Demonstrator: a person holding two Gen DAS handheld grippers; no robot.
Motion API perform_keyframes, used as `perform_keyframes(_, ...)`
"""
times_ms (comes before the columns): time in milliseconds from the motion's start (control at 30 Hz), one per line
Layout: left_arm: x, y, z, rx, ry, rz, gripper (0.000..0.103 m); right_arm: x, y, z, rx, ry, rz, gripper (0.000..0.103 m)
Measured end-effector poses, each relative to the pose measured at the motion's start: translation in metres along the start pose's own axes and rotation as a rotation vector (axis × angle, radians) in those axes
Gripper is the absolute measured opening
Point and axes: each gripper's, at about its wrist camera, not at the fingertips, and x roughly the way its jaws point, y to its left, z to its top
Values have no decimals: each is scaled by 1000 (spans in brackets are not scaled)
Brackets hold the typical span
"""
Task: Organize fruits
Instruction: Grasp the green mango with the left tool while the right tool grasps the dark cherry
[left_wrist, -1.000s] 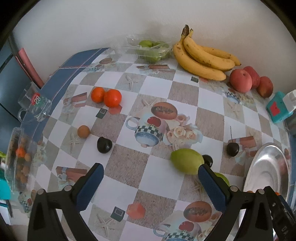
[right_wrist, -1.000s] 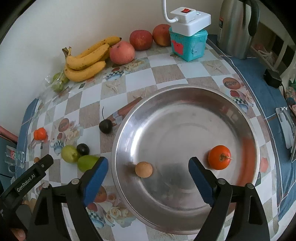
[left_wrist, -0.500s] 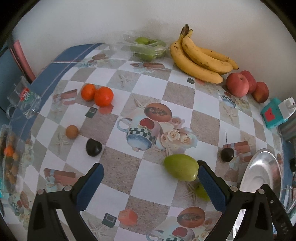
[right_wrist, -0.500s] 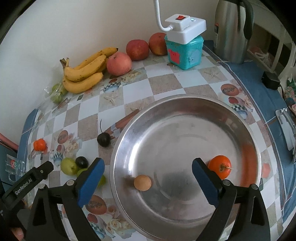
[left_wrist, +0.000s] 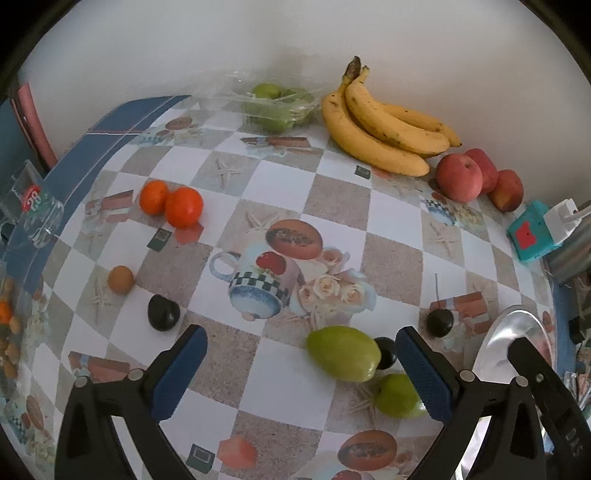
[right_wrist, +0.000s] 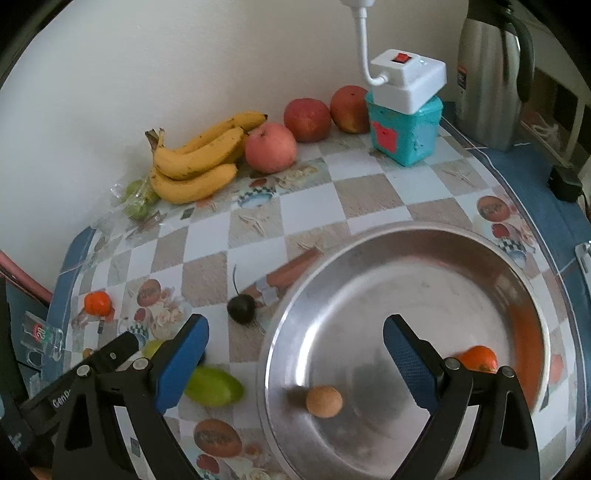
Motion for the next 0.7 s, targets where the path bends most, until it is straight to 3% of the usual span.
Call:
perform_keyframes(167,9,-3,-3,20,43,-1,101,7,11,7,-56,-22,35,96)
perform_keyframes(267,16,-3,-5,12,71,-22,92,12,14,10,-81,-29,51,96)
perform_keyframes(533,32,-4,-9,-21,143,-73,82,25,32,14,-160,-24,54,95)
perform_keyframes(700,40,0,-8,-70,171,-135,75,33,46,14,-216,-9,45,87)
